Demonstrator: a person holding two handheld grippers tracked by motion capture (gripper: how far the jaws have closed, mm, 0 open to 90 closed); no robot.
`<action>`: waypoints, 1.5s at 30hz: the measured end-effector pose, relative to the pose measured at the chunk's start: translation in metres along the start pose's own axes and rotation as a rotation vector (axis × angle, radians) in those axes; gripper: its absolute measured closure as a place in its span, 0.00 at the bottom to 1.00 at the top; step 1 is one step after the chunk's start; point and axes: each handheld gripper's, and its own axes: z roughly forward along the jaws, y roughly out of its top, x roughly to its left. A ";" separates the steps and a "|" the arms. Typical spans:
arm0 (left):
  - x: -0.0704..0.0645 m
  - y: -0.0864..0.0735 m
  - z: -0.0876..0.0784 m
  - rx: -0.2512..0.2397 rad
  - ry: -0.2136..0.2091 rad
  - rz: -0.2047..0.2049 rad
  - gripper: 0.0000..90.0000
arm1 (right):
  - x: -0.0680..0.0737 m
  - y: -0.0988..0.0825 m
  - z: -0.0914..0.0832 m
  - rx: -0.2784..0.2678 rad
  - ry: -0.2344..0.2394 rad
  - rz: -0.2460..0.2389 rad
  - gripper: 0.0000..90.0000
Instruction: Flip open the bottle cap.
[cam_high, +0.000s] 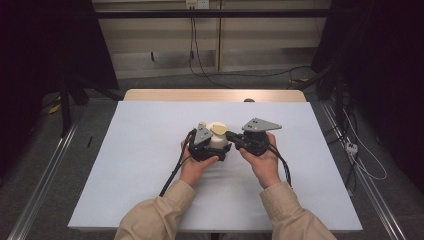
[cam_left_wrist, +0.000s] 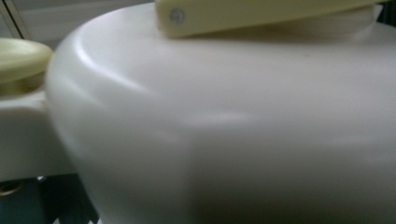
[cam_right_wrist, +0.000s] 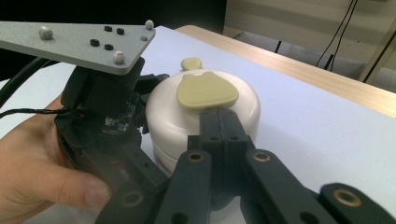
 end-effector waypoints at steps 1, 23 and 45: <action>0.000 0.000 0.000 -0.001 0.001 -0.003 0.06 | 0.000 0.000 0.000 0.000 -0.002 -0.003 1.00; 0.000 0.000 0.000 0.000 0.003 -0.004 0.06 | 0.003 0.012 0.002 -0.017 -0.006 -0.012 1.00; -0.001 0.000 0.000 0.004 0.007 -0.003 0.06 | 0.005 0.016 0.008 -0.013 -0.010 -0.017 1.00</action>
